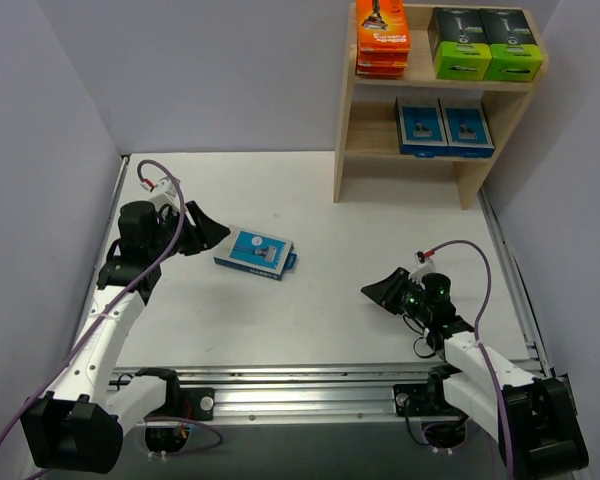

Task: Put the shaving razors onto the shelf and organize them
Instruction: Grab a shaving razor with the right arm, then place the shaving razor onto shelf

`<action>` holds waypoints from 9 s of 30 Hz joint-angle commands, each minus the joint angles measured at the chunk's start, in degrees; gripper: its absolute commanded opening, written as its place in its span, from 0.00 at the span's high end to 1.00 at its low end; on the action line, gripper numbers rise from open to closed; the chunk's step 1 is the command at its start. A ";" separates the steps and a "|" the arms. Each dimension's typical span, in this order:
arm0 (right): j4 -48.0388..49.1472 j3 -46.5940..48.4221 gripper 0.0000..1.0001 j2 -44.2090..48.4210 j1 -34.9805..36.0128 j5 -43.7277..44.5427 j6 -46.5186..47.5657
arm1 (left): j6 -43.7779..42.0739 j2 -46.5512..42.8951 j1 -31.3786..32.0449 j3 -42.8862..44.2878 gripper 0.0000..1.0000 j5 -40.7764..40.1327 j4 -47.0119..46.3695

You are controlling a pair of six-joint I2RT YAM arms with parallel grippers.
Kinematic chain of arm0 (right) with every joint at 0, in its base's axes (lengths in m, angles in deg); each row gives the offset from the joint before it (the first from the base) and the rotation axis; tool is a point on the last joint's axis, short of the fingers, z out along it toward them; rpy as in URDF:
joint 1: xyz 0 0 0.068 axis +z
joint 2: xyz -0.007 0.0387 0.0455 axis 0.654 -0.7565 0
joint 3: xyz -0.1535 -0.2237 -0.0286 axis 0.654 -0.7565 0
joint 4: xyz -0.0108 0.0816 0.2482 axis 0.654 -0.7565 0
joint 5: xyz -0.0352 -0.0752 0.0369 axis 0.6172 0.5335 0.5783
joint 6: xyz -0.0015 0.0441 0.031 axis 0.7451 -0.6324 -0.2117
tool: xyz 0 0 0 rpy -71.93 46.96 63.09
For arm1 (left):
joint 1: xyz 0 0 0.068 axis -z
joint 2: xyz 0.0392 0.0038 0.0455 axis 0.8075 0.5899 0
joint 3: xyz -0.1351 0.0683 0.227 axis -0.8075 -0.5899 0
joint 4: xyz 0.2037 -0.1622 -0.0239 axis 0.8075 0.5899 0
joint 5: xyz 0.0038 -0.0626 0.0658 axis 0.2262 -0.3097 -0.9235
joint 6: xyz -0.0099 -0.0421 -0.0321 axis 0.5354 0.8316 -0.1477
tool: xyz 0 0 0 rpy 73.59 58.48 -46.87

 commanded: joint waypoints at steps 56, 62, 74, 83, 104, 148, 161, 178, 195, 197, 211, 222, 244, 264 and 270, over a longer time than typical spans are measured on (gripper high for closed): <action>24.09 42.45 0.76 -62.94 24.55 11.42 -11.29 | -14.59 -12.07 18.04 -1.21 0.06 -28.67 8.40; 28.83 43.33 0.78 -65.04 24.55 9.66 -12.78 | -14.59 -11.80 18.22 -1.30 0.06 -28.40 8.31; 41.32 43.24 1.00 -68.65 24.64 7.20 -15.95 | -14.77 -11.80 18.22 -1.39 0.06 -28.14 8.31; 44.74 42.11 1.00 -65.76 24.63 6.76 -18.23 | -14.85 -11.98 18.22 -1.30 0.06 -28.58 8.40; 39.75 24.18 1.00 -38.00 23.06 18.79 -21.49 | -15.12 -12.94 17.87 -1.47 0.06 -29.28 8.58; -6.05 46.93 1.00 -2.37 9.00 34.89 -8.83 | -14.50 -13.30 17.87 -2.00 0.06 -26.91 7.96; -3.16 56.69 1.00 -10.90 4.42 29.17 -10.14 | -14.42 -13.30 17.87 -2.00 0.06 -27.00 7.96; 3.87 61.35 1.00 -17.76 1.08 23.20 -12.17 | -14.42 -13.03 17.96 -2.00 0.06 -26.82 7.87; 14.15 62.32 1.00 -24.79 -1.64 17.75 -16.47 | -14.50 -12.07 18.39 -2.00 0.06 -26.73 7.79; 15.39 62.05 1.00 -25.23 -2.08 17.22 -16.91 | -14.50 -11.89 18.48 -2.00 0.06 -26.56 7.79; 21.45 60.65 1.00 -28.84 -4.46 15.11 -20.16 | -14.59 -11.89 18.57 -2.00 0.06 -26.65 7.79; 25.15 55.90 1.00 -28.92 -7.09 13.70 -23.51 | -14.59 -11.80 18.66 -2.00 0.06 -26.65 7.79; 25.94 47.73 1.00 -26.20 -8.41 14.41 -27.63 | -14.50 -12.07 18.66 -2.09 0.06 -26.21 7.70; 32.35 41.66 1.00 -27.78 -9.82 9.66 -34.23 | -14.33 -11.89 18.66 -2.18 0.06 -25.42 7.52; 38.06 41.84 1.00 -29.80 -10.96 7.11 -39.23 | -14.33 -11.89 18.66 -2.18 0.06 -25.41 7.52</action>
